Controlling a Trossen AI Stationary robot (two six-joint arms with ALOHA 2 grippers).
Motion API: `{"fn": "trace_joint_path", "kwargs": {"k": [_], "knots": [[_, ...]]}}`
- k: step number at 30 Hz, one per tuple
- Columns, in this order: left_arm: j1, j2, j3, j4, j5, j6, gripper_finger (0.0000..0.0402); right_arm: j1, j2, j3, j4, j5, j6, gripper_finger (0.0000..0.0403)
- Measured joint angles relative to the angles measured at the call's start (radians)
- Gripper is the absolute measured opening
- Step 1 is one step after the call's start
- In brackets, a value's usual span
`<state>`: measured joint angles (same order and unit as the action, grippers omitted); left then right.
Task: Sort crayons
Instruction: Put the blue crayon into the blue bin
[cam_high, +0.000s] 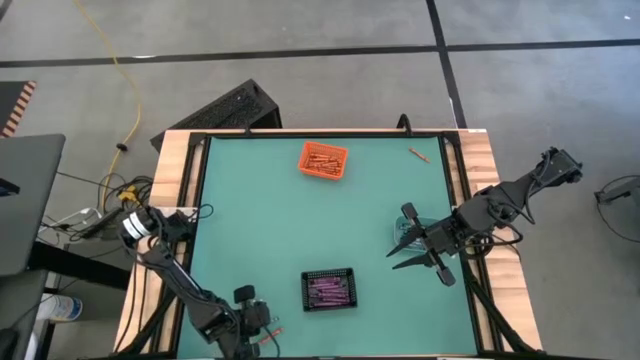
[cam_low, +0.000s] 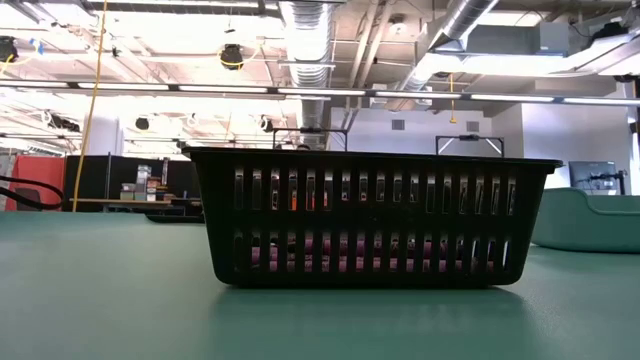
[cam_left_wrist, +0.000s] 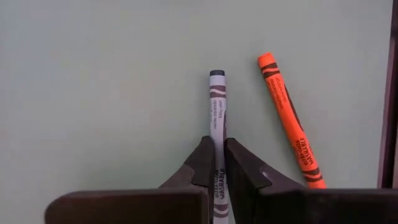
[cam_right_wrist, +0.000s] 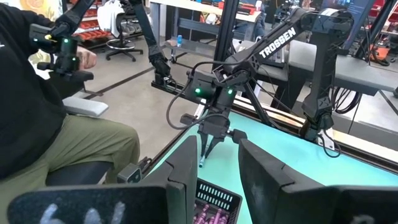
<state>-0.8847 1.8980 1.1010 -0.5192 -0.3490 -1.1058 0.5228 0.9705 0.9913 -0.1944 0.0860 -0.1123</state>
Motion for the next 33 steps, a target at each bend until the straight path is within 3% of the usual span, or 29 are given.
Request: {"fn": "trace_joint_path", "kwargs": {"k": [4, 9, 14, 17, 20, 23, 25, 28, 33], "knots": [[0.017, -0.003, 0.016, -0.012, -0.029, 0.052, 0.0008, 0.000, 0.000, 0.000, 0.000, 0.000, 0.000, 0.0117], [0.043, -0.047, 0.045, -0.045, -0.198, 0.135, 0.0007, 0.000, 0.000, 0.000, -0.001, 0.000, 0.000, 0.0117], [0.078, -0.121, 0.058, -0.072, -0.264, 0.213, 0.0007, 0.000, 0.000, 0.000, -0.017, 0.001, 0.000, 0.0117], [0.118, -0.164, 0.060, -0.059, -0.362, 0.276, 0.0007, 0.000, 0.000, 0.000, -0.039, 0.001, 0.009, 0.0117], [0.171, -0.190, 0.060, -0.015, -0.446, 0.369, 0.0007, 0.000, 0.000, 0.000, -0.107, 0.001, 0.032, 0.0117], [0.248, -0.193, 0.060, 0.115, -0.463, 0.537, 0.0007, 0.000, 0.000, -0.001, -0.178, 0.014, 0.058, 0.0117], [0.312, -0.193, 0.060, 0.245, -0.413, 0.685, 0.0007, 0.001, 0.000, -0.001, -0.197, 0.041, 0.070, 0.0117], [0.431, -0.170, 0.062, 0.462, -0.216, 0.866, 0.0007, 0.000, -0.002, -0.001, -0.193, 0.051, 0.071, 0.0117], [0.631, -0.096, 0.062, 0.772, 0.037, 0.994, 0.0007, 0.001, -0.009, -0.001, -0.206, 0.051, 0.055, 0.0117]]}}
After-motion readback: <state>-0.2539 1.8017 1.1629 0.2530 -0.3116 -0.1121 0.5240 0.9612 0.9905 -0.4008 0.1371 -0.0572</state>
